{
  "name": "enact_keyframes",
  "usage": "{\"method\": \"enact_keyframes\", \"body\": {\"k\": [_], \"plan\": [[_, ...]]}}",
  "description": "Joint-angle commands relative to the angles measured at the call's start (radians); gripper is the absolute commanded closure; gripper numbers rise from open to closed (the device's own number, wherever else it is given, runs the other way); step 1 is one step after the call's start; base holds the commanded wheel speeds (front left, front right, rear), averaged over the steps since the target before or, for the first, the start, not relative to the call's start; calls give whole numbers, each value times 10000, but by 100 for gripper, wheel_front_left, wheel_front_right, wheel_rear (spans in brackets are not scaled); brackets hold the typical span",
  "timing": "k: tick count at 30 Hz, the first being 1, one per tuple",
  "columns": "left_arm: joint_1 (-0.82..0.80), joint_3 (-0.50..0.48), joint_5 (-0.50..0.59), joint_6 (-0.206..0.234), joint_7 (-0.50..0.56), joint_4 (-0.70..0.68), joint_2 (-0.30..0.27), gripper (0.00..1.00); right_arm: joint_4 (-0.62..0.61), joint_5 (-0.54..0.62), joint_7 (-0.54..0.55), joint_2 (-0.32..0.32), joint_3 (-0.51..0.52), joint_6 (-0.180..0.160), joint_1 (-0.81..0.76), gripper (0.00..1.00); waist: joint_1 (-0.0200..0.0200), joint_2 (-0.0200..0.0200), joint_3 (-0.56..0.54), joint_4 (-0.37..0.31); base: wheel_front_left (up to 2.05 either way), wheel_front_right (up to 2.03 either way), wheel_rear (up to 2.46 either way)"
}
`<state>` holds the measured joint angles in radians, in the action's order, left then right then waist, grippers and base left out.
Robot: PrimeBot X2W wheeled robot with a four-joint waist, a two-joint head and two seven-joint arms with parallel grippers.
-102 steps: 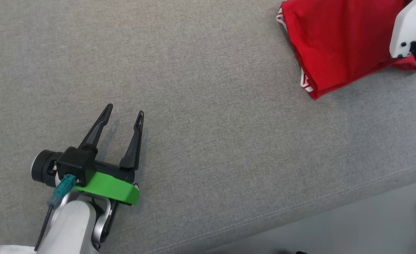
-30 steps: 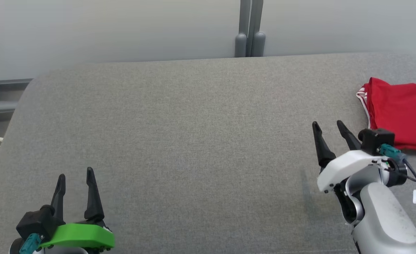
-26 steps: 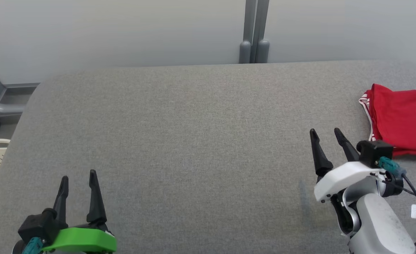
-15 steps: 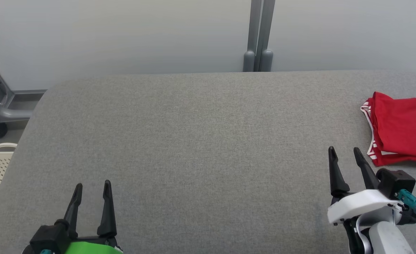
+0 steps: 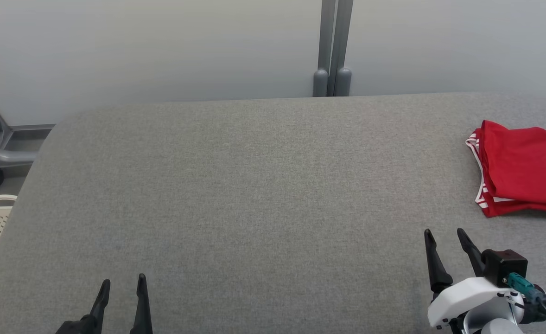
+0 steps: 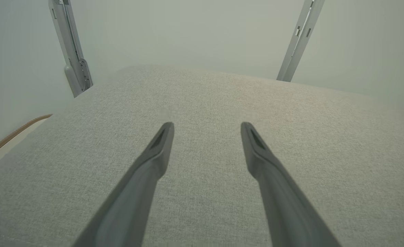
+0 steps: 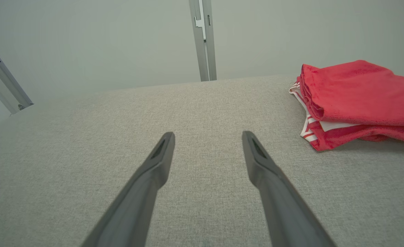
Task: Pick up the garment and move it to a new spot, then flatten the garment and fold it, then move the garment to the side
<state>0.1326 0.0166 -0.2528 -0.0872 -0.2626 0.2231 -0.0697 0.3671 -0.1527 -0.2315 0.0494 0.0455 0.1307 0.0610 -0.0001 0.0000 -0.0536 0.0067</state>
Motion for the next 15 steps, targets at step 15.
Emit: {"method": "enact_keyframes", "body": {"k": [15], "plan": [[-223, -287, 16, -47, -29, 335, 93, 0, 27, -114, 172, 13, -245, -2, -27, 0, 1, 0, 10, -104, 0, 0, 0]]}}
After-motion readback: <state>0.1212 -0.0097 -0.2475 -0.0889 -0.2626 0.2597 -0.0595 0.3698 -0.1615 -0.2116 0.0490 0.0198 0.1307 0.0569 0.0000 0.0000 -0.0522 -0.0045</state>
